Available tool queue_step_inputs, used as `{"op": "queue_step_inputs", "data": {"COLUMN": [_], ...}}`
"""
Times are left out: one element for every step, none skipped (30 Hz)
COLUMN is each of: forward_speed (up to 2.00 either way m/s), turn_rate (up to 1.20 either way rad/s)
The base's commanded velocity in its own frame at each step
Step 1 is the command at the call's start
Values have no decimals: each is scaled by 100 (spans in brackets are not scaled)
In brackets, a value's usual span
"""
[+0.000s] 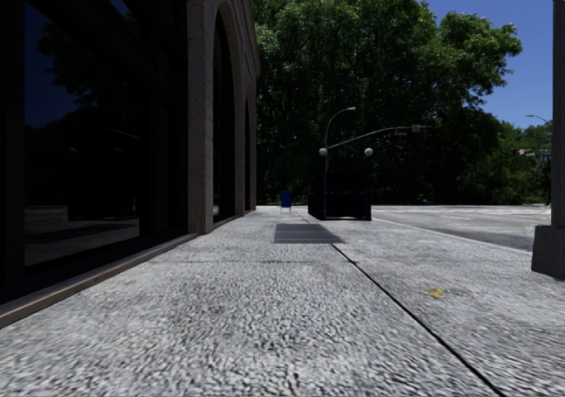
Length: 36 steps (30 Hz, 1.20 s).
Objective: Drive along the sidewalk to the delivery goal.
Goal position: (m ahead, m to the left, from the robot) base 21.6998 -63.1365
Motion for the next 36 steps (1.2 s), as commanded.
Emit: {"op": "queue_step_inputs", "data": {"forward_speed": [200, 200, 200, 200, 200, 200, 200, 200, 200, 200, 200, 200, 200, 200, 200, 200, 200, 200, 200, 200, 200, 200, 200, 200, 200, 200, 200, 200, 200, 200, 200, 200, 200, 200, 200, 200], "turn_rate": [0, 0, 0, 0, 0, 0, 0, 0, 0, 0, 0, 0, 0, 0, 0, 0, 0, 0, 0, 0, 0, 0, 0, 0, 0, 0, 0, 0, 0, 0, 0, 0, 0, 0, 0, 0]}}
